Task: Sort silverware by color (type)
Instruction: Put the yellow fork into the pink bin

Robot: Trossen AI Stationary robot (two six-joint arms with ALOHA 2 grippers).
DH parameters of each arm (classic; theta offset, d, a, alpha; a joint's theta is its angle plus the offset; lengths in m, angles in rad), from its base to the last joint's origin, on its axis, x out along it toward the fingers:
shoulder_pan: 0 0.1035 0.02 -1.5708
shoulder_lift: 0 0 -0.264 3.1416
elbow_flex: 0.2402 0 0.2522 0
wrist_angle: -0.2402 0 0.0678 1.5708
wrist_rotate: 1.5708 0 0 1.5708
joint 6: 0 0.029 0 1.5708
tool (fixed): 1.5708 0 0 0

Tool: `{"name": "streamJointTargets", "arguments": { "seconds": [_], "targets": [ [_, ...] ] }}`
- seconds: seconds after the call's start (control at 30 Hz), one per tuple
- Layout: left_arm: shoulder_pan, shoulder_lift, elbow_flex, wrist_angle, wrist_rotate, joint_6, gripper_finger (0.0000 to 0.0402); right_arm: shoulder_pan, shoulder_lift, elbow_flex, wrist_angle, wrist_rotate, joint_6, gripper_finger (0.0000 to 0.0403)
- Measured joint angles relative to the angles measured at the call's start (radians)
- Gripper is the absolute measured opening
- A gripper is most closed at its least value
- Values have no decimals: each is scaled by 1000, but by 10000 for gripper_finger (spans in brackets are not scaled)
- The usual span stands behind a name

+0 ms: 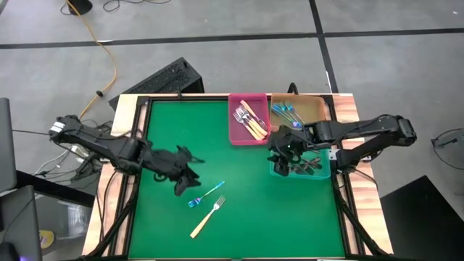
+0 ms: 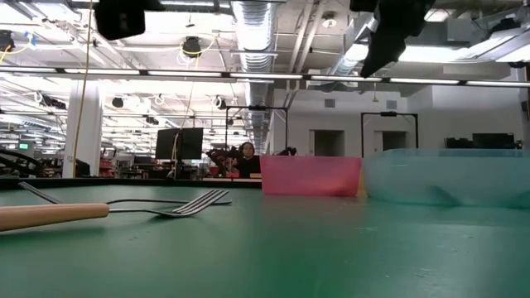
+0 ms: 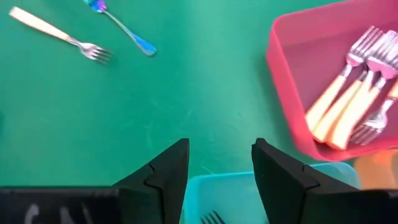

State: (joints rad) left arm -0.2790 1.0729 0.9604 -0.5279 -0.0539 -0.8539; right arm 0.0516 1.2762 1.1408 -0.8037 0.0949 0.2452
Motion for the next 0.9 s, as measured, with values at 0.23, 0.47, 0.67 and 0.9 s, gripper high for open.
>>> {"name": "streamJointTargets", "arguments": {
  "seconds": [0.23, 0.47, 0.67, 0.9],
  "targets": [
    [-129, 123, 0, -33, -4, -142, 167, 67, 0, 0, 44, 1, 132, 195],
    [-261, 235, 0, -128, -9, -309, 167, 118, 14, 1, 122, 9, 228, 195],
    [-349, 337, 10, -161, -7, -451, 167, 161, 52, 2, 187, 9, 345, 195],
    [-401, 494, 158, -281, -5, -529, 167, 215, 129, 1, 206, 8, 410, 195]
  ]
}}
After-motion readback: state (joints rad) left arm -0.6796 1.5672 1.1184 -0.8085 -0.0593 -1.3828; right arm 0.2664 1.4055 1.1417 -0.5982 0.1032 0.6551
